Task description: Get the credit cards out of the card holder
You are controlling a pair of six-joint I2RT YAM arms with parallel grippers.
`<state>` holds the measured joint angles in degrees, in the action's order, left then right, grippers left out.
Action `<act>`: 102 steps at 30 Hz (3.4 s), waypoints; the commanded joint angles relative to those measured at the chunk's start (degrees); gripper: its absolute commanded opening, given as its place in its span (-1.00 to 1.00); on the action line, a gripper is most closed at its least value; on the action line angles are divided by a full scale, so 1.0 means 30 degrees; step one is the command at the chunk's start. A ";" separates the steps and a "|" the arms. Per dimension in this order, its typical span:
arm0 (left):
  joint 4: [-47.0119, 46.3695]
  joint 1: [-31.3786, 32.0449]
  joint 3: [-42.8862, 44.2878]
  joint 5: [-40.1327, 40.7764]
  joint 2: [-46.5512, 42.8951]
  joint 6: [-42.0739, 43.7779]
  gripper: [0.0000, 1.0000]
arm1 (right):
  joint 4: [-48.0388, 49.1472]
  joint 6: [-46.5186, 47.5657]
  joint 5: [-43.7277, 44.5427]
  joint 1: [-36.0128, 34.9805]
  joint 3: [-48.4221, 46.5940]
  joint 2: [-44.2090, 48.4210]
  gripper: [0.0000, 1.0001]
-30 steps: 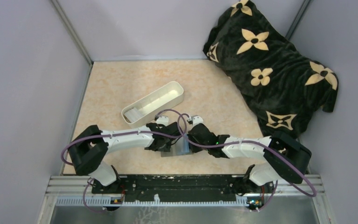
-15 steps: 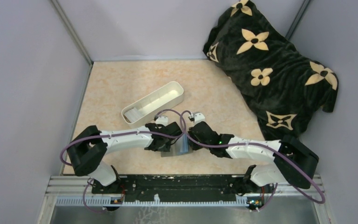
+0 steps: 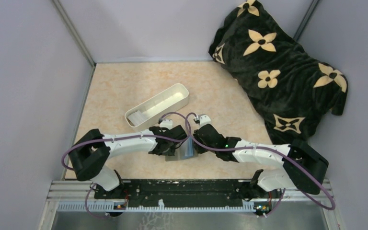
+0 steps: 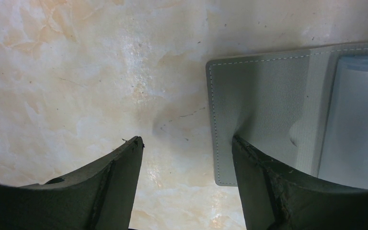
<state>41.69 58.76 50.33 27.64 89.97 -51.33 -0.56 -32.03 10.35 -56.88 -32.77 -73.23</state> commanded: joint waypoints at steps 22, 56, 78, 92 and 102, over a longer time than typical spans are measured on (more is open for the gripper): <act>-0.1363 0.0041 0.0067 -0.0894 -0.0972 -0.0092 0.89 | -0.0637 0.0620 0.0464 -0.0349 -0.1632 0.2191 -0.80; -0.0648 0.0129 0.0387 -0.0542 -0.1493 -0.0129 0.87 | -0.0057 0.0148 0.1137 0.1478 0.0789 0.0180 -0.76; -0.0702 0.0129 0.0185 -0.0573 -0.1674 -0.0149 0.87 | 0.1180 -0.0042 -0.0149 0.0654 0.0394 -0.2031 -0.68; -0.1268 0.0130 -0.0560 -0.0711 -0.1565 -0.0168 0.86 | 0.1640 -0.0200 -0.0684 -0.0080 -0.0558 -0.1924 -0.68; -0.1347 0.0138 -0.1028 -0.0790 -0.1971 -0.0335 0.86 | 0.1816 0.0067 -0.1077 -0.0348 -0.1552 -0.2361 -0.68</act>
<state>37.95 58.89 48.07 25.26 86.06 -51.51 2.48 -32.53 7.84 -57.06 -34.00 -79.59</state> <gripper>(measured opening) 0.932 0.158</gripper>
